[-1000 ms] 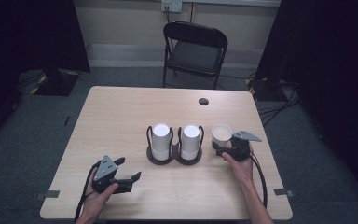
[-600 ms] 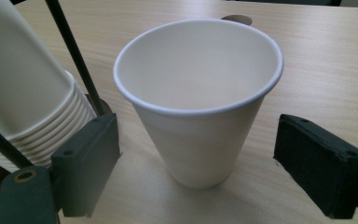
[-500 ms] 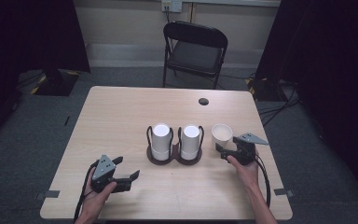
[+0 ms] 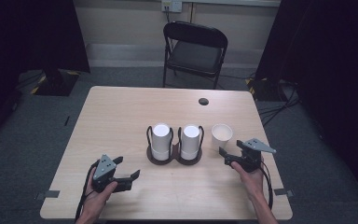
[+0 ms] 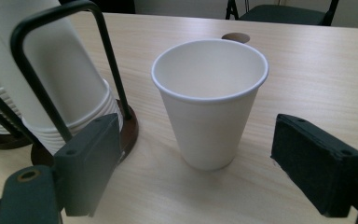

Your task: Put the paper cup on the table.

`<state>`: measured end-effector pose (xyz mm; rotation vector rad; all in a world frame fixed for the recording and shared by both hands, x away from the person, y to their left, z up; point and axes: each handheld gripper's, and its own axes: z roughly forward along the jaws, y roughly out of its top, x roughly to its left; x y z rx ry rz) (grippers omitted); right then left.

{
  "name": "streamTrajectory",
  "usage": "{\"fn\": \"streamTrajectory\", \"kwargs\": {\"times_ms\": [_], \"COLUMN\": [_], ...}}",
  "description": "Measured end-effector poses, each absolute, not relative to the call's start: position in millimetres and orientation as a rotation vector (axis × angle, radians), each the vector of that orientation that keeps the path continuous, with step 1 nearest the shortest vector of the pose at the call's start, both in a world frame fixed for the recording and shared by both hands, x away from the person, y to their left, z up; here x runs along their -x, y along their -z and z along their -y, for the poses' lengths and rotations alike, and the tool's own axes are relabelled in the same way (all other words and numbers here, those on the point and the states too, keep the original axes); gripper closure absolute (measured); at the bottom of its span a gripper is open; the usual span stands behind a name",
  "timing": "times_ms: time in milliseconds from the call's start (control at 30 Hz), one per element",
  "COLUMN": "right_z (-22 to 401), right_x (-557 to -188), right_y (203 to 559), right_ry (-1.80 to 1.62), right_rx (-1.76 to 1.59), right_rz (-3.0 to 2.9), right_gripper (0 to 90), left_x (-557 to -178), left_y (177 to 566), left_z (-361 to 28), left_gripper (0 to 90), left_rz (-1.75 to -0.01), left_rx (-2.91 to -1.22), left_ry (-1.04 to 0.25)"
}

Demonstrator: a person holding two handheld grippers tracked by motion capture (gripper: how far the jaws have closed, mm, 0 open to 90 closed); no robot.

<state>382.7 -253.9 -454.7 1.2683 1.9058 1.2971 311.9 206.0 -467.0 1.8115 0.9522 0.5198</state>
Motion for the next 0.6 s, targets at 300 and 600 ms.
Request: {"fn": "streamTrajectory", "kwargs": {"times_ms": [300,600], "right_z": [250,243], "right_x": [-359,-337], "right_y": [447,442], "right_ry": [-1.346,-1.362], "right_rx": [-1.23,-1.208], "right_rz": [-1.905,-1.924], "right_gripper": [17.4,18.0], "left_x": [-312,-310], "left_y": [468,471], "left_z": [-208,-204], "left_gripper": [15.7,15.7], "left_rz": [-0.962,-0.961], "left_rx": [-1.809,-1.81], "left_ry": [-0.523,-0.522]}}
